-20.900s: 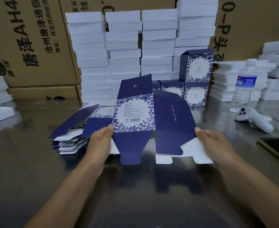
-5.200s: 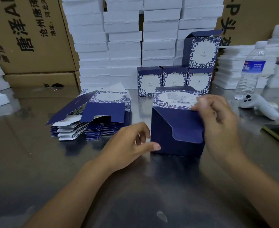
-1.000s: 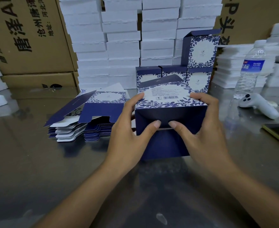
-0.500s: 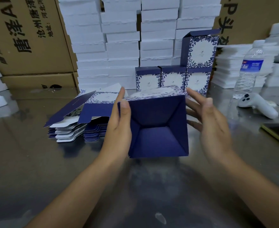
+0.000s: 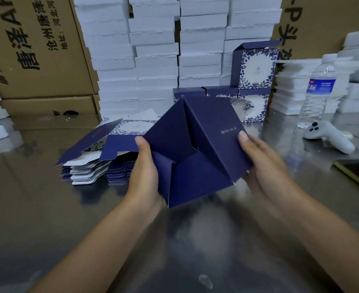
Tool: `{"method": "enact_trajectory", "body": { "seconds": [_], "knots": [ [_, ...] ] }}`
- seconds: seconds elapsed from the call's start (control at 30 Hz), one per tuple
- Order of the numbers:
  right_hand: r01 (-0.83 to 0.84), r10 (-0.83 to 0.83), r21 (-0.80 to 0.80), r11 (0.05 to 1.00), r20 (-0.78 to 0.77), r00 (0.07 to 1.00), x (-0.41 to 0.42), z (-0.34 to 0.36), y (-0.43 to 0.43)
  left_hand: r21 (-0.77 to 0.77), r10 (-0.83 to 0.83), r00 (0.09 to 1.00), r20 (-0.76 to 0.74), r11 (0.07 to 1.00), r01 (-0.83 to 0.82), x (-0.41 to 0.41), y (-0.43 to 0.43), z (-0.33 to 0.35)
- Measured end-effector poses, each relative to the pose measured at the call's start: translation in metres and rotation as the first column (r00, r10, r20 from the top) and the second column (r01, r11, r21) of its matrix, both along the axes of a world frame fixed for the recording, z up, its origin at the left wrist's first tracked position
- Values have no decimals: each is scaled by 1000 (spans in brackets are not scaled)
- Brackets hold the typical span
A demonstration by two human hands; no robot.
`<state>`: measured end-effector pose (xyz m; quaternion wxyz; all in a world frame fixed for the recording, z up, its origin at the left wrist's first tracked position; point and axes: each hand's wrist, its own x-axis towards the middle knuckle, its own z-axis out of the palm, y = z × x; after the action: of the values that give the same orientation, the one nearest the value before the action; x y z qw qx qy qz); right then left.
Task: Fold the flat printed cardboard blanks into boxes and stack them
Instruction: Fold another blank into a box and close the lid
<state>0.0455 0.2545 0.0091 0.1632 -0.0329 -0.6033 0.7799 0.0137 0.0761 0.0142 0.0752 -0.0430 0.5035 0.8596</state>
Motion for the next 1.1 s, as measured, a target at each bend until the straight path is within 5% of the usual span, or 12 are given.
{"method": "enact_trajectory", "body": {
  "seconds": [0.13, 0.27, 0.47, 0.63, 0.77, 0.97, 1.1],
  "knots": [
    [32, -48, -127, 991, -122, 991, 3, 5, -2, 107, -29, 993, 111, 994, 17, -4, -4, -3],
    [194, -195, -11, 981, -67, 979, 5, 4, -7, 165, -82, 982, 171, 985, 54, -5, -3, -7],
    [44, -55, 96, 994, 110, 992, 8, 5, -10, 239, -108, 966, 237, 970, 50, -8, -8, -7],
    [-67, 67, 13, 998, -30, 997, 14, 11, -14, 295, -131, 966, 222, 954, 61, -12, -9, -8],
    [-98, 116, 171, 980, -97, 989, 16, 7, -13, 320, -173, 971, 168, 941, 113, -10, -8, -9],
    [107, -54, 132, 985, -355, 933, 16, 14, -13, 190, -186, 981, 50, 966, 173, -7, -4, -3],
    [344, -155, 304, 888, -506, 848, 19, 18, -4, 80, -154, 985, -72, 984, 160, -3, 1, 1]
  ]
}}
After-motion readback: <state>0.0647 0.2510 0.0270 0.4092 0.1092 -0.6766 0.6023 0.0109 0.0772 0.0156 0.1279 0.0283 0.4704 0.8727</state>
